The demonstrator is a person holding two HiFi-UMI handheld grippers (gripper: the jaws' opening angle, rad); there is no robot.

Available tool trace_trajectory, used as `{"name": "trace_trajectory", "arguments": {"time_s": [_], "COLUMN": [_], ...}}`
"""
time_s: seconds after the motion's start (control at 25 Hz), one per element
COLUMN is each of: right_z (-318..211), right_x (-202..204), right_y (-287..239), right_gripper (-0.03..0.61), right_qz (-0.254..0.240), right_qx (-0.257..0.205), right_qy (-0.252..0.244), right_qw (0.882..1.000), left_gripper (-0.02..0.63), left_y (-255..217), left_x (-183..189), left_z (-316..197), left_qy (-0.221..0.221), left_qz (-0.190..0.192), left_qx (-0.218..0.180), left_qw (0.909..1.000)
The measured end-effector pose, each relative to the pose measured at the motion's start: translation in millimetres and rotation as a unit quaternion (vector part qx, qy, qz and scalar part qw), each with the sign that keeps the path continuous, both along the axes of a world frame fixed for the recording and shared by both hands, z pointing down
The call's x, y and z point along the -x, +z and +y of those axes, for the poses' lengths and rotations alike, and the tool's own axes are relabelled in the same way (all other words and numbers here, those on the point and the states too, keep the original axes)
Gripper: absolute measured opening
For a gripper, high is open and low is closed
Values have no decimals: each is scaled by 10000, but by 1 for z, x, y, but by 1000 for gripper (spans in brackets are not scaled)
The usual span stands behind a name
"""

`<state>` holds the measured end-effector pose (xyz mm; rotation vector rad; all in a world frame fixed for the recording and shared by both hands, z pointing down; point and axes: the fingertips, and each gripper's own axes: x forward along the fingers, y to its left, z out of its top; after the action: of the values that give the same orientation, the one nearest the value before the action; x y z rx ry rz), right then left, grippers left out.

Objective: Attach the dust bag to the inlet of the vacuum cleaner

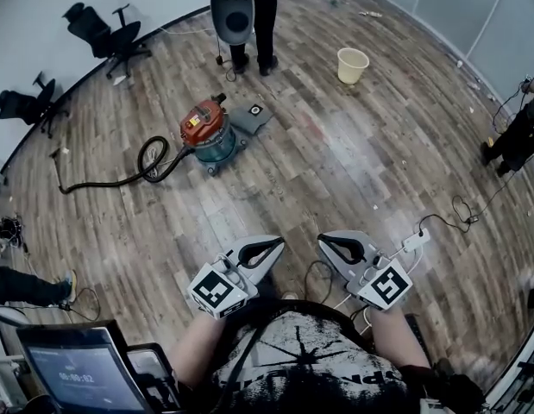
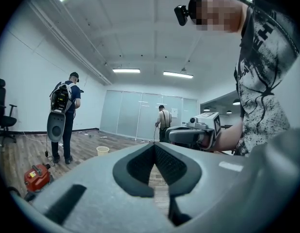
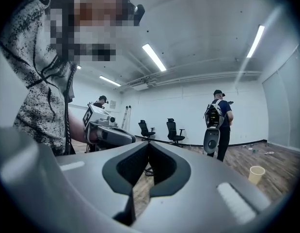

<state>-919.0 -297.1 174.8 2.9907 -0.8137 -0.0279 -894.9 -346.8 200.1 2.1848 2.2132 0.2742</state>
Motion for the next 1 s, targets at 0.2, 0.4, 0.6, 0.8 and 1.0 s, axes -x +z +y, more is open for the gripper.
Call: {"name": "trace_trajectory", "arguments": {"time_s": [0.2, 0.4, 0.6, 0.8, 1.0], "right_z": [11, 16, 28, 35, 44], "right_x": [-62, -117, -180, -229, -264], "right_y": [22, 15, 1, 14, 17], "right_gripper": [7, 8, 6, 8, 7], "right_qz": [-497, -480, -266, -625, -602], "right_qx": [2, -15, 75, 140, 132], "right_qy": [163, 276, 559, 834, 1002], "right_qw": [9986, 9985, 9981, 9945, 9931], "left_gripper": [3, 3, 3, 3, 3], "left_y": [10, 3, -5, -4, 2], "left_x": [-68, -125, -184, -238, -274], "left_z": [14, 28, 45, 59, 73], "left_qy": [170, 461, 843, 1104, 1223], "left_qz": [-108, -85, -51, 36, -100], "left_qx": [26, 101, 101, 57, 109], "left_qw": [9998, 9989, 9964, 9939, 9924]}}
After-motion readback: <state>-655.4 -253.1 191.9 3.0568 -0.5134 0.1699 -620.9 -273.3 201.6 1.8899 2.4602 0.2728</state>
